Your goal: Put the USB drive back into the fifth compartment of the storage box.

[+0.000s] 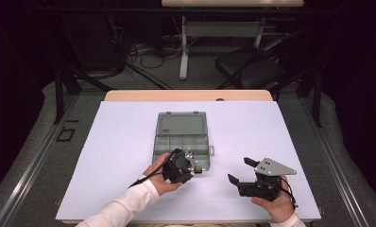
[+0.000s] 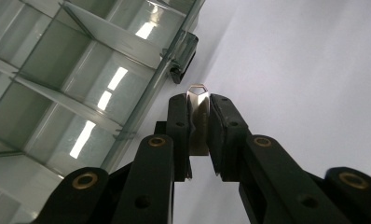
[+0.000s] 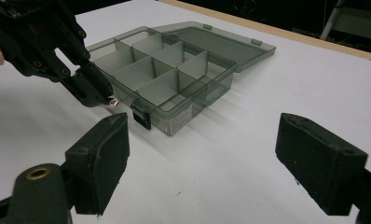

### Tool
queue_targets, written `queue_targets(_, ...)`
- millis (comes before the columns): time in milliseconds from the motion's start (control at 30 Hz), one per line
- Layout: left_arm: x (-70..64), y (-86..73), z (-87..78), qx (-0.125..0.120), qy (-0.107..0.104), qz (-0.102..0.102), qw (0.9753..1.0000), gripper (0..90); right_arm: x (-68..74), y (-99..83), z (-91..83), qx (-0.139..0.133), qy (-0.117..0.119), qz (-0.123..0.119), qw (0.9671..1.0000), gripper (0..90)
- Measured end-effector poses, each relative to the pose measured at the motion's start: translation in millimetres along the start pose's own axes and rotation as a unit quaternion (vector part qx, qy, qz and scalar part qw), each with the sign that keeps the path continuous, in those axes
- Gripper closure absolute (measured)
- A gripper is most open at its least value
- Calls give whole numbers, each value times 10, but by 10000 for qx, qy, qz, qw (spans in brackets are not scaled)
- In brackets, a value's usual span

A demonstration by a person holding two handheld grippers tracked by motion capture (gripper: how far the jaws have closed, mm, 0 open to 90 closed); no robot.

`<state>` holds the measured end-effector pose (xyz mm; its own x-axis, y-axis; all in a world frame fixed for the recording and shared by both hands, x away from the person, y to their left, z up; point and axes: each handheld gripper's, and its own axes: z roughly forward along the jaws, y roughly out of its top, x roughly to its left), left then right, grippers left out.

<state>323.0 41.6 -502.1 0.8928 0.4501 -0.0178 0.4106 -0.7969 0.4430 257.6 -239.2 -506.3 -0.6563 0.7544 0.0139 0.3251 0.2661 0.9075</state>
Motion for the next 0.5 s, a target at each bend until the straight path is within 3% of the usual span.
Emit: queue_targets(500, 134, -21, -254, -84, 94, -111, 9999, 790, -11, -11, 2, -8, 6, 33, 10000, 176)
